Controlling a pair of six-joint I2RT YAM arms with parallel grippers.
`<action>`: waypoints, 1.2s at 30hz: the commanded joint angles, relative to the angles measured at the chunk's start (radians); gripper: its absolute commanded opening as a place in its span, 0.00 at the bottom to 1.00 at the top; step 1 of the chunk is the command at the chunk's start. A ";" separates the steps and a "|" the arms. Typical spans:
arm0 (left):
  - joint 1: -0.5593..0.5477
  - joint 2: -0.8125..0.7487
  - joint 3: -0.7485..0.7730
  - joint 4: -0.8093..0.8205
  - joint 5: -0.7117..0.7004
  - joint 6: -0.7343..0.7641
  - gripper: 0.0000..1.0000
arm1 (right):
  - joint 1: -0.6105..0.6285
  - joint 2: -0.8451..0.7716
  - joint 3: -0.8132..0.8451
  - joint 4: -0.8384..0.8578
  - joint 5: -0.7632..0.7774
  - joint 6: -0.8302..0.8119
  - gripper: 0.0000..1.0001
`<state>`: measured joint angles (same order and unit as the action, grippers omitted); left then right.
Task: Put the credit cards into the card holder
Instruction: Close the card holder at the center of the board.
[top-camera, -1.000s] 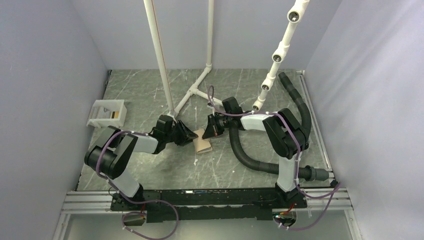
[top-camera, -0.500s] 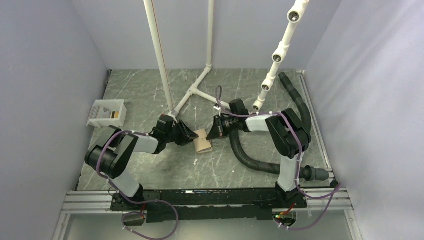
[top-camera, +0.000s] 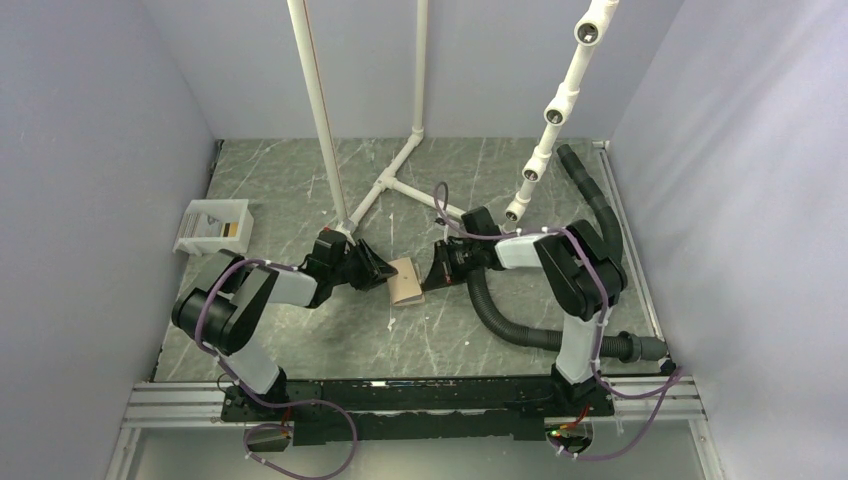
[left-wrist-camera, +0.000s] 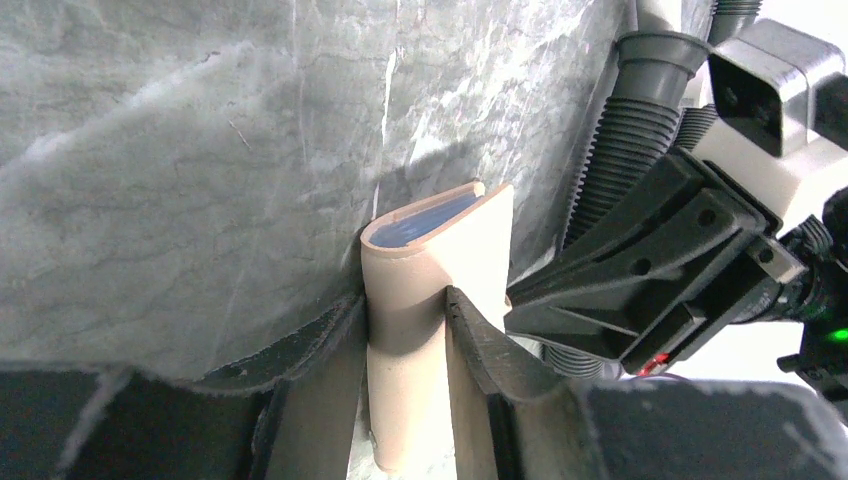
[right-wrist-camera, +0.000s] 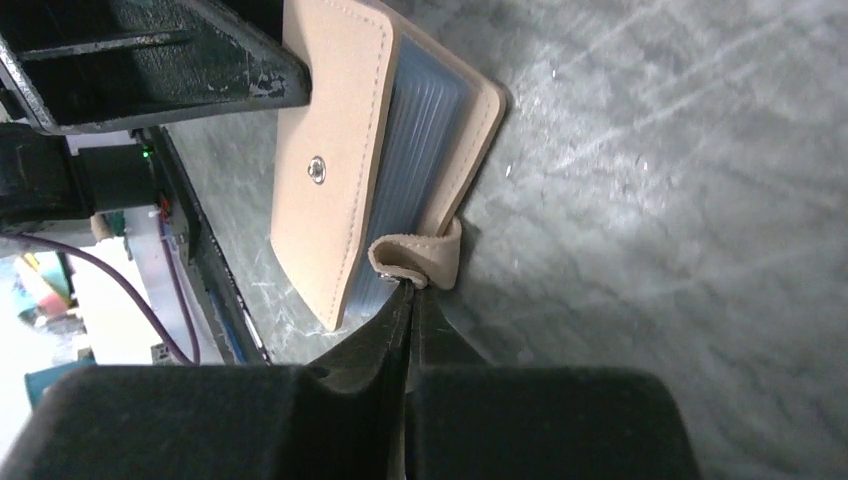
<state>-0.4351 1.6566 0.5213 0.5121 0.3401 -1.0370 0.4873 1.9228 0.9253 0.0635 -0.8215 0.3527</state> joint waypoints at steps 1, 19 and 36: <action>-0.002 0.027 -0.023 -0.056 -0.027 0.037 0.39 | 0.012 -0.135 -0.037 -0.022 0.154 0.014 0.00; -0.007 0.026 -0.030 0.039 0.099 0.058 0.44 | 0.084 -0.163 0.079 -0.115 0.187 -0.052 0.00; -0.010 -0.002 -0.023 0.004 0.105 0.087 0.45 | 0.125 -0.081 0.155 -0.197 0.122 -0.131 0.00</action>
<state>-0.4355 1.6615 0.5087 0.5495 0.4229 -0.9791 0.6094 1.8141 1.0332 -0.1226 -0.6445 0.2546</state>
